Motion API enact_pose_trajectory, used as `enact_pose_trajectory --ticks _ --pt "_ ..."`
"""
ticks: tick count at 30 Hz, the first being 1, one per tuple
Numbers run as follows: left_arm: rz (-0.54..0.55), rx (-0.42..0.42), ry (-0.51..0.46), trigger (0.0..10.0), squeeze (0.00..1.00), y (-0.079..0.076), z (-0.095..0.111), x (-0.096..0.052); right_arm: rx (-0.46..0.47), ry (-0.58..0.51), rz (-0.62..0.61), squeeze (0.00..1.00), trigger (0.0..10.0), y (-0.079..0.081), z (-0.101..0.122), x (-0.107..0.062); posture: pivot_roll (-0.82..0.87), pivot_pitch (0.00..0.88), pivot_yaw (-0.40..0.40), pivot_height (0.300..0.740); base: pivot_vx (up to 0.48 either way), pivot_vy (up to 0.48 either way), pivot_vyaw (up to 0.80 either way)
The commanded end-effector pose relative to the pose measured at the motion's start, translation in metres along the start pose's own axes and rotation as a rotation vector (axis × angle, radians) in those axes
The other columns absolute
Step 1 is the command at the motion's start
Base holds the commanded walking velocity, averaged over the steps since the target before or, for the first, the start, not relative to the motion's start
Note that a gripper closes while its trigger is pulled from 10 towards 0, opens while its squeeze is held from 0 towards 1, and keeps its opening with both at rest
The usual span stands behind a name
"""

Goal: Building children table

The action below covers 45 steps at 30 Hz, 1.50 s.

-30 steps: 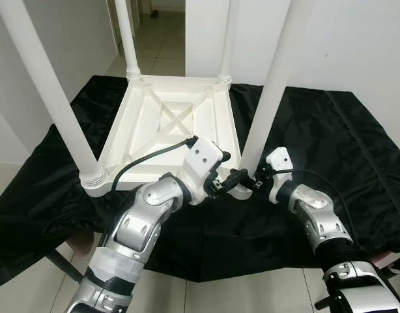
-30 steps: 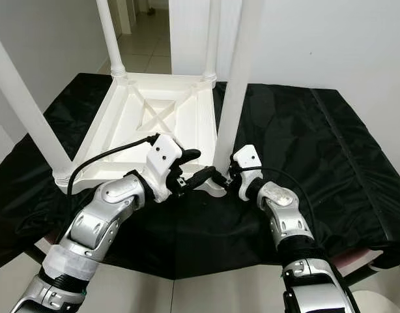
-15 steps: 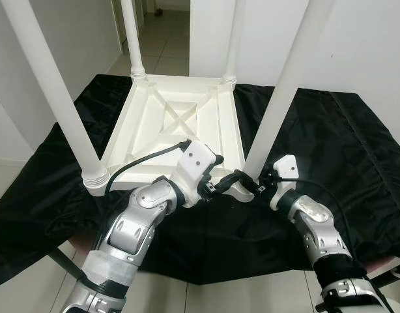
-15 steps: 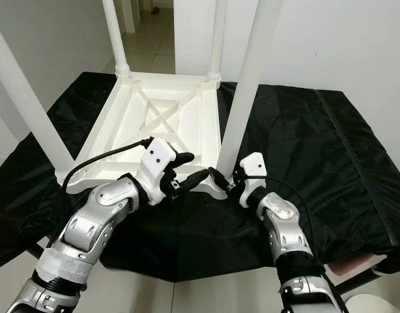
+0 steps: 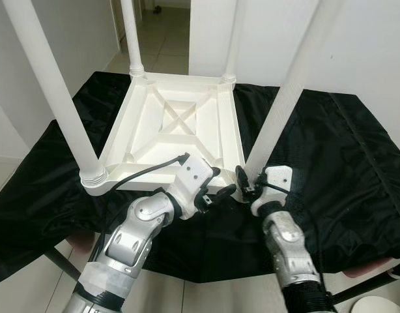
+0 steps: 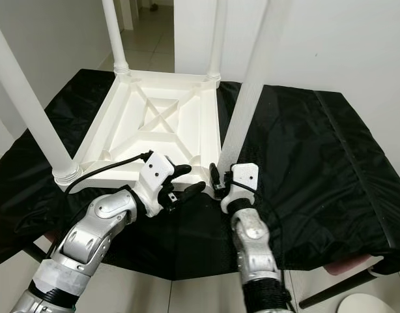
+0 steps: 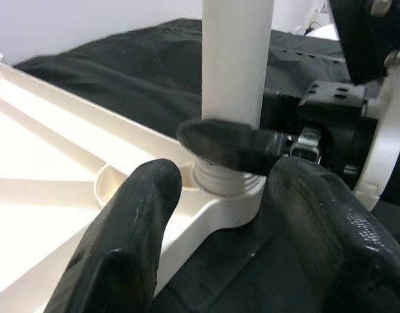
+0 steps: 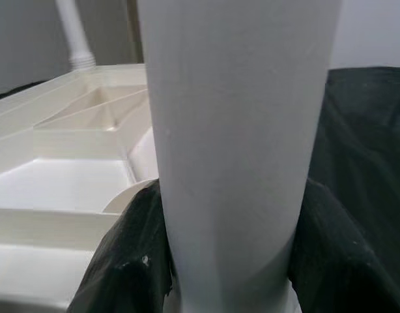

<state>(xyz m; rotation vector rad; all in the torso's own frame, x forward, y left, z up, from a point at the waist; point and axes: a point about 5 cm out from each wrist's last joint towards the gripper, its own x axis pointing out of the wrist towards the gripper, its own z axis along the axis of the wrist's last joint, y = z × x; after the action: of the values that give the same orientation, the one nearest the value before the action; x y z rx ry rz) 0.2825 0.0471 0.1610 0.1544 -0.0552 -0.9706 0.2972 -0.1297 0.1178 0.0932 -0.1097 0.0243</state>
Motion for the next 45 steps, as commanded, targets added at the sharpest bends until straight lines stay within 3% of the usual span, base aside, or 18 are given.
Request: enact_pose_trajectory --ticks 1,10,11,12,19,20,33,36,45 --pt "-0.002 0.006 0.017 10.0 0.0 0.0 -0.006 -0.001 0.062 0.097 -0.206 0.0 10.0 -0.017 -0.017 -0.012 0.03 0.041 -0.013 0.74 0.0 0.0 0.0" --pt "0.018 0.047 0.022 10.0 0.0 0.01 -0.006 -0.008 0.025 0.103 -0.188 0.0 10.0 -0.016 -0.01 -0.012 0.04 0.028 -0.035 0.74 0.0 0.0 0.0" --pt "0.025 0.052 0.021 10.0 0.0 0.013 -0.005 -0.009 0.021 0.108 -0.194 0.56 10.0 -0.017 -0.01 -0.011 0.05 0.026 -0.047 0.74 0.0 0.0 0.0" --pt "0.026 0.061 0.018 10.0 0.0 0.014 -0.005 -0.009 0.027 0.111 -0.179 1.0 10.0 -0.016 -0.01 -0.011 0.05 0.028 -0.052 0.74 0.0 0.0 0.0" --pt "0.016 0.067 0.015 10.0 0.0 0.016 -0.006 -0.006 -0.031 0.099 -0.126 1.0 10.0 -0.019 -0.002 -0.008 0.03 0.035 -0.06 0.74 0.0 0.0 0.0" --pt "0.015 0.062 0.008 10.0 0.0 0.015 -0.005 -0.005 -0.064 0.092 -0.09 0.0 10.0 -0.024 0.001 -0.009 0.03 0.03 -0.061 0.74 0.0 0.0 0.0" --pt "0.04 0.045 -0.006 10.0 0.0 0.013 -0.001 -0.005 -0.102 0.132 0.157 0.0 10.0 -0.045 0.002 0.002 0.06 0.032 -0.074 0.74 0.0 0.0 0.0" --pt "0.018 0.038 -0.015 10.0 0.0 0.01 0.001 -0.005 -0.12 0.144 0.294 0.0 10.0 -0.049 0.004 0.009 0.07 0.022 -0.059 0.74 0.0 0.0 0.0" --pt "-0.045 0.038 -0.011 10.0 0.0 0.003 0.002 -0.004 -0.163 0.157 0.475 0.0 10.0 -0.048 0.006 0.021 0.08 0.017 -0.036 0.74 0.0 0.0 0.0"
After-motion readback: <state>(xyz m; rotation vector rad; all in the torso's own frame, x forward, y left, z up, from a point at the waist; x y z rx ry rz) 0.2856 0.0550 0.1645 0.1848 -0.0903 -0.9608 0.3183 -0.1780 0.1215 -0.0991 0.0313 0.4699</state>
